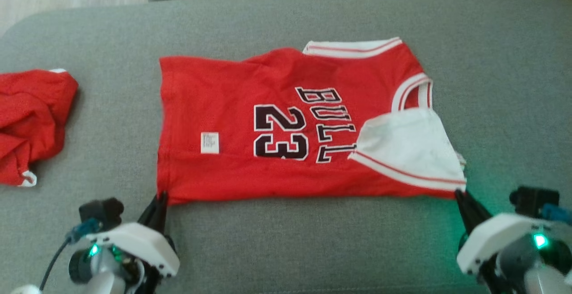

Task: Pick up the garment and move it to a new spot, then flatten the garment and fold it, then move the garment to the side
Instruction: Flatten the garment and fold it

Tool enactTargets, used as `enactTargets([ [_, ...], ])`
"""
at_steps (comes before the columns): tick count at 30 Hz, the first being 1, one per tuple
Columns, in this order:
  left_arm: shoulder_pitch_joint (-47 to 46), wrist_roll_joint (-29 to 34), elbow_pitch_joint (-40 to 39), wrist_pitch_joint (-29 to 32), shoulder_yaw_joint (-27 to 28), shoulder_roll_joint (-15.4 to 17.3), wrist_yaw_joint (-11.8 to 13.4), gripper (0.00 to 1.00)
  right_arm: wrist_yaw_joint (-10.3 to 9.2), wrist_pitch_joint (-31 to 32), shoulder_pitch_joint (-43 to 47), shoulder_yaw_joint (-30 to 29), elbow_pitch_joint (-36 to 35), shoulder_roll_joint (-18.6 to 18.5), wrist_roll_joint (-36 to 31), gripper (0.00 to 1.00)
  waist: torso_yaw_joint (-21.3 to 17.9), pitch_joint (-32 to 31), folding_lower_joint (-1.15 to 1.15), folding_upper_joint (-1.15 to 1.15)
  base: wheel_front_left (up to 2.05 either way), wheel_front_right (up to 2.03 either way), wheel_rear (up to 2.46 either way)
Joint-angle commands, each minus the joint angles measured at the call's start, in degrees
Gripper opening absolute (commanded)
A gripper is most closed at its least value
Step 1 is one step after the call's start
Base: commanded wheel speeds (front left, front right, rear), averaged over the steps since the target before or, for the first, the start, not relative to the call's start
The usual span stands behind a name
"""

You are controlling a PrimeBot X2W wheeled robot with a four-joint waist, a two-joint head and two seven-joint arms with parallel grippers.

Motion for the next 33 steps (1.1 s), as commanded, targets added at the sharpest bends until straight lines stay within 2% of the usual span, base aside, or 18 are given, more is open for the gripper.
enactTargets([
  [1,0.86,-0.56,-3.45,0.56,2.45,1.87,0.96,0.0,0.43,0.83,1.68,0.56,-3.92,0.0,0.44,0.0,-0.11,-0.99,0.0,0.0,0.0,0.0,0.0],
  [8,8.38,-1.75,-11.42,3.63,3.57,3.21,3.8,0.0,0.43,4.55,9.12,-1.66,-10.64,1.75,0.66,0.0,-0.76,-3.41,0.0,0.0,0.0,0.0,0.0],
  [14,12.15,-2.39,-14.72,5.72,3.93,3.86,5.44,0.0,0.43,6.43,12.2,-2.63,-12.81,2.65,0.99,0.0,-1.09,-4.18,0.0,0.0,0.0,0.0,0.0],
  [15,12.42,-2.38,-14.94,6.0,3.89,3.97,5.61,0.0,0.43,6.8,12.38,-2.62,-12.83,2.71,0.98,0.1,-1.15,-4.25,0.0,0.0,0.0,0.0,0.0],
  [16,12.56,-2.14,-15.09,5.88,3.97,4.08,6.0,0.46,0.43,6.99,12.44,-2.61,-12.88,2.76,1.0,0.99,-1.19,-4.36,0.0,0.0,0.0,0.0,0.0],
  [17,12.75,-1.92,-14.93,6.06,3.93,4.15,6.41,1.0,0.43,6.77,12.32,-2.44,-13.1,2.8,0.98,1.0,-1.22,-4.48,0.0,0.0,0.0,0.0,0.0],
  [20,13.04,-1.62,-14.97,5.79,3.69,4.06,6.82,1.0,0.43,5.07,11.47,-1.65,-14.37,2.87,0.68,1.0,-1.32,-4.89,0.0,0.0,0.0,0.0,0.0],
  [24,13.2,0.05,-16.85,3.29,3.66,4.05,8.0,1.0,0.43,-1.35,9.35,0.4,-17.49,2.67,1.05,1.0,-1.37,-5.62,0.0,0.0,0.0,0.0,0.0],
  [29,12.11,3.17,-22.0,-1.13,3.76,4.23,9.71,1.0,0.43,-8.94,6.25,2.3,-21.18,0.4,-1.44,1.0,-1.22,-6.43,0.0,0.0,0.0,0.0,0.0],
  [33,10.8,5.36,-26.61,-2.55,3.51,4.75,10.76,1.0,0.43,-11.74,4.31,2.89,-22.25,-0.82,-2.96,1.0,-1.22,-6.68,0.0,0.0,0.0,0.0,0.0],
])
